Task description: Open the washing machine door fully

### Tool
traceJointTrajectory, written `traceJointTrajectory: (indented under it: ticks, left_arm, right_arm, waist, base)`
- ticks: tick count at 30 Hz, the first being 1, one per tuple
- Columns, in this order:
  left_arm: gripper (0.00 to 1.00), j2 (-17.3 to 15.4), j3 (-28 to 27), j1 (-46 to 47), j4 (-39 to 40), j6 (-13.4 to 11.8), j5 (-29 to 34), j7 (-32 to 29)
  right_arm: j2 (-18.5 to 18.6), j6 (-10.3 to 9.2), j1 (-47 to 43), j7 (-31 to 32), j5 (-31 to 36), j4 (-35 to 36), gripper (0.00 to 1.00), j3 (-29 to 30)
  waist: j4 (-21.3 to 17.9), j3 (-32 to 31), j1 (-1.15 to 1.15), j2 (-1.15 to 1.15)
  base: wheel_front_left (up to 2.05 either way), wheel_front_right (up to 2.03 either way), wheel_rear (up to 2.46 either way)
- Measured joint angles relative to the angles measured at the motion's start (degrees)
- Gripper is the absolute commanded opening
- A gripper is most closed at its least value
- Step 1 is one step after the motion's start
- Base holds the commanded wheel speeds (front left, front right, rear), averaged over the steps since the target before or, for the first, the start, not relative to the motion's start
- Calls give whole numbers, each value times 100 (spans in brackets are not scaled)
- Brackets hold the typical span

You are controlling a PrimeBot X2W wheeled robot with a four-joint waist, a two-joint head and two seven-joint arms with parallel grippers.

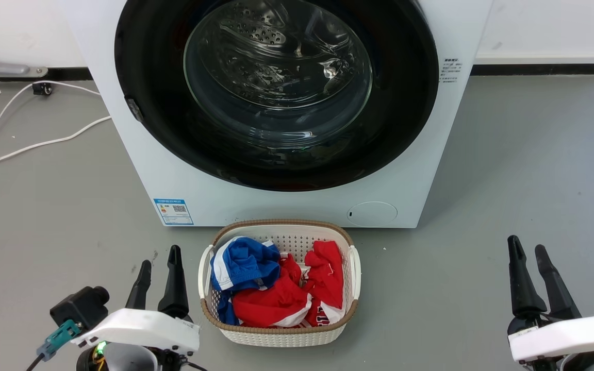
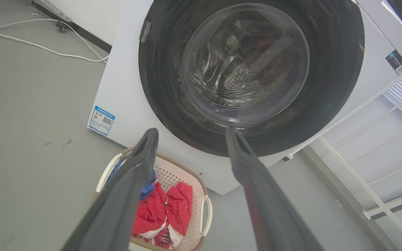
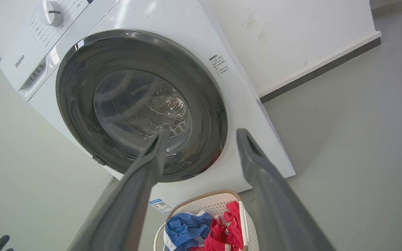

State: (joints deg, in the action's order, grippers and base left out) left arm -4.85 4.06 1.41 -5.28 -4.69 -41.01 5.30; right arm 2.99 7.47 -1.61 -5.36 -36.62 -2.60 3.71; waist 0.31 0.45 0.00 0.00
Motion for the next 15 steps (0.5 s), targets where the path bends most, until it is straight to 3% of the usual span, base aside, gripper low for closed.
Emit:
traceJointTrajectory:
  ticks: [6,15]
  left_arm:
    - [100,-40,135,-20,90,-142,397,100]
    - [100,-90,289,-81,276,-162,899,246]
  right_arm:
    - [0,1,-79,-101,403,86,100,9]
    - [-1,1,-121,-247,937,292,100,25]
  waist:
    - [2,8,0,0]
    - [15,31,0,0]
  base:
    - [0,0,0]
    - [0,0,0]
